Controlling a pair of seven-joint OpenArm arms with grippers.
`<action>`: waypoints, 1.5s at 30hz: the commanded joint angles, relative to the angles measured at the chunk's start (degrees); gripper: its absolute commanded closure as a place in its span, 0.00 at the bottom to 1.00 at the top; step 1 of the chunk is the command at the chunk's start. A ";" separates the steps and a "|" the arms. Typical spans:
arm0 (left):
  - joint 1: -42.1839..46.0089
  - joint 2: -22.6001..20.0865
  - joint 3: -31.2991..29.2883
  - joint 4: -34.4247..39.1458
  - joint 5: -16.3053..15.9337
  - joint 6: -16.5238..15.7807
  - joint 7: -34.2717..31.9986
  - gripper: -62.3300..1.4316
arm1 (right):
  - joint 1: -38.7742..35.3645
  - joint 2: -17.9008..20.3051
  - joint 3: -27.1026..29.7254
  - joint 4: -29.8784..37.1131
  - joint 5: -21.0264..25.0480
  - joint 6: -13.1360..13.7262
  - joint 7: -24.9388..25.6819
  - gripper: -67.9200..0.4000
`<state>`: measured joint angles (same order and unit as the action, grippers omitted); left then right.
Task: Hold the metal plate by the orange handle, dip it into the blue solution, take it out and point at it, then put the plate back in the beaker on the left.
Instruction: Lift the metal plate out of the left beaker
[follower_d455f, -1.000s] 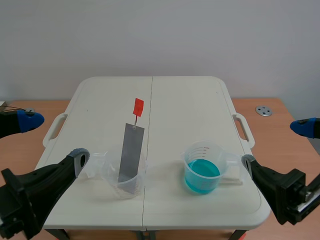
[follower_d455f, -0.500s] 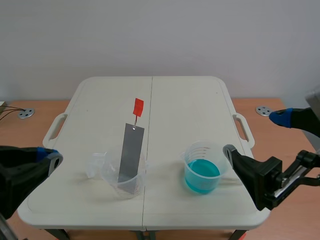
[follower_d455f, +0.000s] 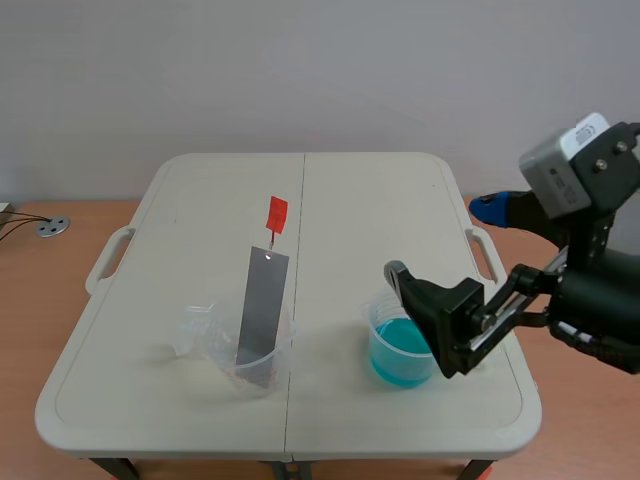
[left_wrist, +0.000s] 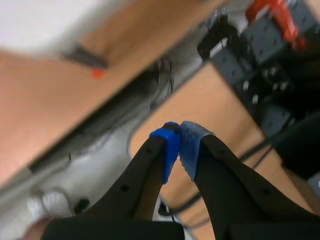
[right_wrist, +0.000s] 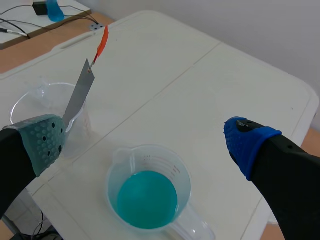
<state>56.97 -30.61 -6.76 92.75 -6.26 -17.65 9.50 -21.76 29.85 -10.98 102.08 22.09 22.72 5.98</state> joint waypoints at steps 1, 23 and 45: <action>-0.33 0.11 -0.20 -1.33 -0.26 -0.09 -0.68 0.95 | 2.03 -0.07 -0.92 -0.20 0.63 -0.22 0.83 0.02; -0.98 4.13 11.37 -22.60 -0.28 -0.31 -0.70 0.95 | 20.90 -9.27 -14.27 -11.32 3.74 1.33 -3.58 0.02; -0.98 5.16 11.37 -22.69 -0.26 -0.28 -0.63 0.95 | 33.11 -18.80 -16.96 -30.82 6.91 10.14 -6.16 0.02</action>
<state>55.53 -25.39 4.86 69.25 -6.44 -17.65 8.97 10.00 11.11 -27.90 70.59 28.14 32.56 -0.75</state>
